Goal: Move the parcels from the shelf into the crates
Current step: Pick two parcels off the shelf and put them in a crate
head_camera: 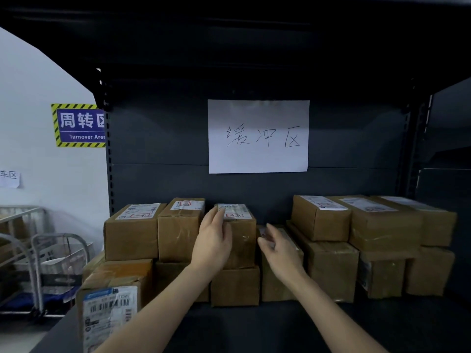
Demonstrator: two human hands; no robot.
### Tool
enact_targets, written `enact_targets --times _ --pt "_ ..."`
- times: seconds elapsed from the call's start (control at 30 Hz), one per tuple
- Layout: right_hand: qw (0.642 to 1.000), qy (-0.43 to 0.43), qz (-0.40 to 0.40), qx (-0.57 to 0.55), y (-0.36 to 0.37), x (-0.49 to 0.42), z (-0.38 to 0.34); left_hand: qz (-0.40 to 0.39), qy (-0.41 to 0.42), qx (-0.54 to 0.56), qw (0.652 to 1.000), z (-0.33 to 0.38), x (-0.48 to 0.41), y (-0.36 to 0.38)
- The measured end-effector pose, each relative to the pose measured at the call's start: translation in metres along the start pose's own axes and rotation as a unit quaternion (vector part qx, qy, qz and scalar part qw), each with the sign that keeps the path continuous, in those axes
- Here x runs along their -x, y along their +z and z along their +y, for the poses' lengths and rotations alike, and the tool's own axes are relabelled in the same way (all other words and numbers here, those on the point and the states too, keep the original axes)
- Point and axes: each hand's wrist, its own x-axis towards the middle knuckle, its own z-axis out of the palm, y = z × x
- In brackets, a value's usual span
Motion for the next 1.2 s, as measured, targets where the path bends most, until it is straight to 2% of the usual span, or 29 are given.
enact_targets --times 0.17,0.3,0.5,0.67,0.77,1.03,1.2 --pt "0.997 -0.007 0.075 0.010 -0.021 0.020 0.021 0.001 0.110 -0.024 0.994 0.014 0.030 0.006" --pt "0.995 0.014 0.095 0.036 -0.034 0.033 0.040 -0.059 0.140 -0.038 0.988 0.022 0.054 0.022" --pt "0.995 0.060 0.068 0.033 -0.035 0.039 0.050 -0.168 -0.005 0.030 0.985 0.033 0.062 0.060" --pt "0.988 0.152 0.004 -0.019 -0.027 0.029 0.052 -0.191 -0.162 0.095 0.964 0.041 0.045 0.081" --pt "0.981 0.179 0.001 -0.074 -0.025 0.028 0.051 -0.184 -0.217 0.134 0.949 0.041 0.036 0.090" --pt "0.979 0.157 0.031 -0.126 -0.037 0.062 0.059 -0.159 -0.222 0.198 0.941 0.047 0.061 0.074" --pt "0.974 0.163 0.027 -0.156 -0.054 0.081 0.054 -0.133 -0.287 0.282 0.906 0.059 0.072 0.060"
